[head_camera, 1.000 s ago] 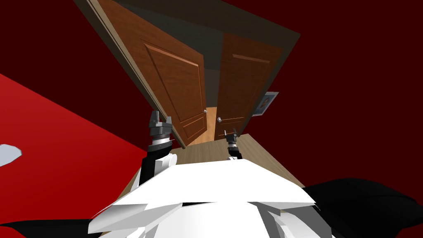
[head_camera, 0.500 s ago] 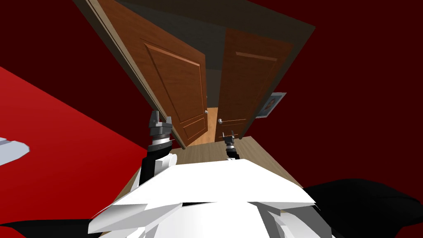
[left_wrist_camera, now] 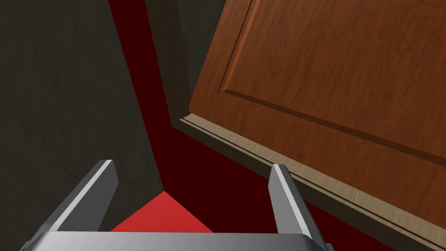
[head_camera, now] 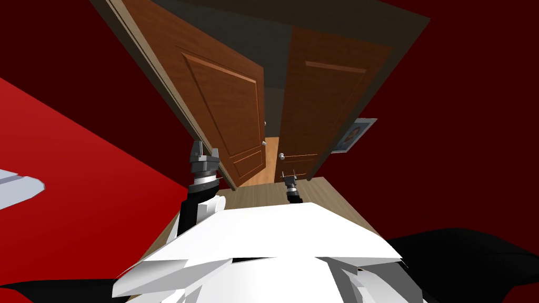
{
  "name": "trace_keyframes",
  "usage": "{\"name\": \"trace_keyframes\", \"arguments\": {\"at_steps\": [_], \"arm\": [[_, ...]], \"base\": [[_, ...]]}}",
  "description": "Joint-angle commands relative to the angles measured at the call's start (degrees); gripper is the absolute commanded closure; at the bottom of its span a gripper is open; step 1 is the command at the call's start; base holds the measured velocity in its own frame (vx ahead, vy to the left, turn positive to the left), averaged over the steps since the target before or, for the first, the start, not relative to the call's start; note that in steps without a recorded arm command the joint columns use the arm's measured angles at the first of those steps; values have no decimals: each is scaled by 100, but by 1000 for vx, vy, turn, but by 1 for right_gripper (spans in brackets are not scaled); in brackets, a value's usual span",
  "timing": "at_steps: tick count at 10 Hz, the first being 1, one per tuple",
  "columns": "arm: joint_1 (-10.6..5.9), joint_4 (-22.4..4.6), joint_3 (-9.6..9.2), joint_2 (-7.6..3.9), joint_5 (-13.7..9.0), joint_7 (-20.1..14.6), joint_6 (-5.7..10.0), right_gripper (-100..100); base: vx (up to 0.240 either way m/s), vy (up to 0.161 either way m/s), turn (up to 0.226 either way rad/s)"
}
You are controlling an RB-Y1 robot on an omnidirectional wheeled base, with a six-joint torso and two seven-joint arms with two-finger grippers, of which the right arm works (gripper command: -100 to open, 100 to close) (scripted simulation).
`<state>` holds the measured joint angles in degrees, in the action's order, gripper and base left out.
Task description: Push the door open
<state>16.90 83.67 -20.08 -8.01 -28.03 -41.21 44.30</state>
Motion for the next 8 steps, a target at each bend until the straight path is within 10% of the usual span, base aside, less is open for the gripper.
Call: {"name": "trace_keyframes", "arguments": {"at_steps": [1, 8], "arm": [[-46, -157, -97, -13, -166, -170, 31, -100], [-268, -967, -492, -90, -791, -867, 278, -100]], "base": [[87, -75, 80], [78, -63, 80]]}}
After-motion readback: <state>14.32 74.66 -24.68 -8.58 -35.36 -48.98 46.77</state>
